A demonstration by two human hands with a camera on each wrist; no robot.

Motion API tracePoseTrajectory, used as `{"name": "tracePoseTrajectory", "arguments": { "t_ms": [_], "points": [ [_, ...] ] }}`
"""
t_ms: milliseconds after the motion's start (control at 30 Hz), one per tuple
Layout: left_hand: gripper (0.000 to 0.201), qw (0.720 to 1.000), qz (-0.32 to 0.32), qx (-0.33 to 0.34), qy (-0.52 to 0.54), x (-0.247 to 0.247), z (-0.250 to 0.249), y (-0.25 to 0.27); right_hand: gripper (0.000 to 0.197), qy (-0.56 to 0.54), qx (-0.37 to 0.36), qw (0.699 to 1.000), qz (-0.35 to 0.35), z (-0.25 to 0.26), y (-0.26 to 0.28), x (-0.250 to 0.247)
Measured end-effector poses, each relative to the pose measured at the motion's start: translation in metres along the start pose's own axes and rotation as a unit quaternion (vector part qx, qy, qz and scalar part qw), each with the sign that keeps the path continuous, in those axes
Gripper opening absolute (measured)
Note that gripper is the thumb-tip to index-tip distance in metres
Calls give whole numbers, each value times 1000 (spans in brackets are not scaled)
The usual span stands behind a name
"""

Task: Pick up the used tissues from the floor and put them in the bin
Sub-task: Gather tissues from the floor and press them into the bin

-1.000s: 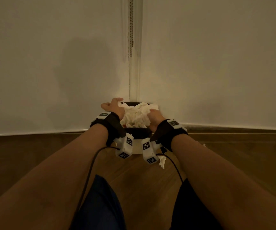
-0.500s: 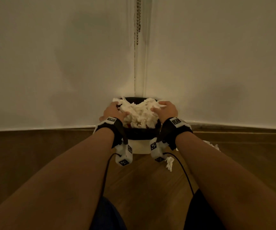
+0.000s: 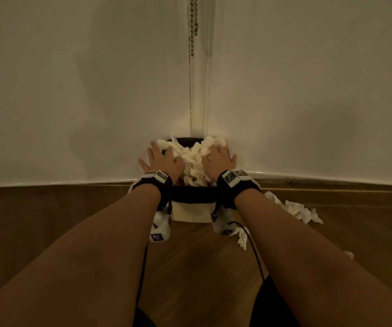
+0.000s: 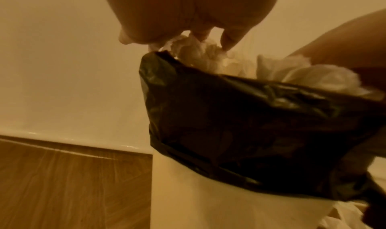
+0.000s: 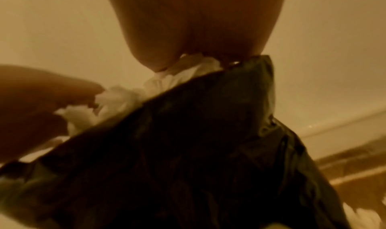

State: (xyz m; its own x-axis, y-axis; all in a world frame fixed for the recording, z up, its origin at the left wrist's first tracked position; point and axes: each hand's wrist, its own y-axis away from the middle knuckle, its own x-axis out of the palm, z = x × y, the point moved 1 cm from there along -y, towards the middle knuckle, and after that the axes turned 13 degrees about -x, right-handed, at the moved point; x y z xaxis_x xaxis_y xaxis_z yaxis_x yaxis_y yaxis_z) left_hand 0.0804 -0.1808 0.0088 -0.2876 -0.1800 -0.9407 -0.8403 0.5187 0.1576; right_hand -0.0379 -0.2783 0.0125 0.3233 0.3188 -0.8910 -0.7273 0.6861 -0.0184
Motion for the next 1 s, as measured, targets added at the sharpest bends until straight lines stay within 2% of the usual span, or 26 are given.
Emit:
{"name": "tracePoseTrajectory", "arguments": {
  "t_ms": [100, 200, 300, 400, 533, 567, 633, 667, 733, 800, 833, 900, 1000],
  "points": [
    [52, 999, 7, 34, -28, 2, 1, -13, 49, 15, -60, 994, 88, 13, -1, 1],
    [51, 994, 23, 73, -79, 9, -3, -16, 55, 89, -139, 975, 147, 27, -6, 6],
    [51, 987, 59, 95, -112, 14, -15, -14, 70, 149, -111, 962, 200, 37, -6, 7],
    [48, 990, 78, 63, -100, 11, -23, -11, 87, 167, -115, 953, 226, 33, 6, -1],
    [33, 986, 54, 76, -136, 2, -26, -10, 84, 179, -127, 941, 258, 30, 8, -2],
    [35, 986, 55, 73, -139, 0, -26, -9, 82, 182, -112, 940, 265, 32, 1, 0],
    [60, 984, 49, 73, -153, -2, -31, -10, 82, 222, -82, 934, 268, 39, -13, 1],
    [75, 988, 49, 54, -134, -3, -34, -12, 83, 246, -75, 933, 254, 42, -19, 1],
    [94, 992, 94, 18, -87, -4, -41, -14, 81, 270, -68, 939, 203, 43, -24, 2],
    [105, 991, 104, 7, -83, -4, -45, -18, 72, 256, -77, 948, 173, 41, -24, 6],
    [106, 990, 108, 11, -91, -3, -45, -19, 71, 251, -79, 947, 183, 42, -22, 8],
    [94, 986, 105, 36, -123, 0, -42, -16, 74, 246, -82, 943, 206, 43, -22, 12],
    [60, 971, 124, 53, -196, 8, -32, -15, 76, 201, -76, 948, 236, 40, -18, 17]
  ]
}}
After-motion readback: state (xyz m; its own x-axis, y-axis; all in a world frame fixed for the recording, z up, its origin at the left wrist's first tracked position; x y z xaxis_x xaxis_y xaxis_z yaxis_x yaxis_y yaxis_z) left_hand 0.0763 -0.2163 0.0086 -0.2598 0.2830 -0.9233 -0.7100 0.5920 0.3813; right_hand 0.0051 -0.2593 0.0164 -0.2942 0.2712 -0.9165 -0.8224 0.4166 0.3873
